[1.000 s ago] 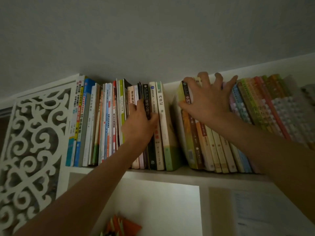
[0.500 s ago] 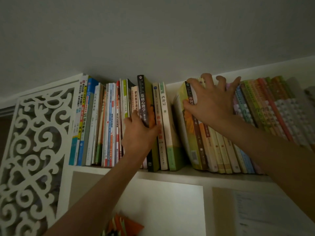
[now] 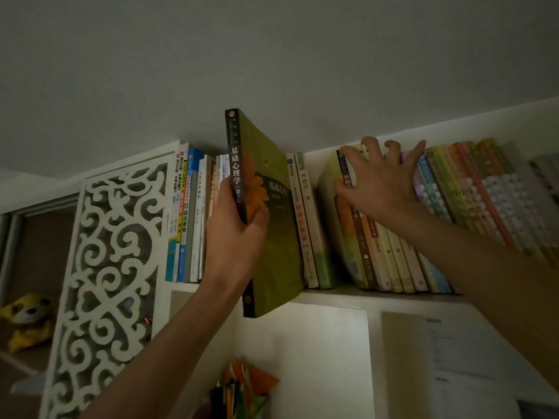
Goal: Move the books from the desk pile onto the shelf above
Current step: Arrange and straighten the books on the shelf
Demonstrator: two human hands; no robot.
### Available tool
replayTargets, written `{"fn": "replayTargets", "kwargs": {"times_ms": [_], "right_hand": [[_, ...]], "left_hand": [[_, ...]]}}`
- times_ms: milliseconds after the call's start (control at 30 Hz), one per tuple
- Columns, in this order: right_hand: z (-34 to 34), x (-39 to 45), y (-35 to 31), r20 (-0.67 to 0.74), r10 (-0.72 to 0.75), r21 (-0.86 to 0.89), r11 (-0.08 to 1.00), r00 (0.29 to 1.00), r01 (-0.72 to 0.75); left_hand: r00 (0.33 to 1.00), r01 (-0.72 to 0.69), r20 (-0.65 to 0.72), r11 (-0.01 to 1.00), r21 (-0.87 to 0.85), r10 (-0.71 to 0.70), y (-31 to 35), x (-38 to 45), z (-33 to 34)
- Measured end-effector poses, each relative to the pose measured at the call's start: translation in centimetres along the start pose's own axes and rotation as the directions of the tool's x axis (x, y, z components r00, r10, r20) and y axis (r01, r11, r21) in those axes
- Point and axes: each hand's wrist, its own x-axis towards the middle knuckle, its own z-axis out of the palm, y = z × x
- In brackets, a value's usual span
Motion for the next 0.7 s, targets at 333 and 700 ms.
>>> {"fn": "replayTargets", "kwargs": {"times_ms": [333, 700], "right_hand": [[0.0, 0.1, 0.5, -0.008, -0.009, 0.020, 1.000, 1.000, 0.010], [-0.1, -0.1, 2.7, -0.036, 0.016, 0.003, 1.000, 0.999, -0.016]], "left_hand": [[0.999, 0.032, 0.015, 0.974, -0.226, -0.030, 4.5, 0.8, -0.3], [0.999, 0.017, -0.050, 0.996, 0.092, -0.013, -3.2, 1.0, 5.6]]}}
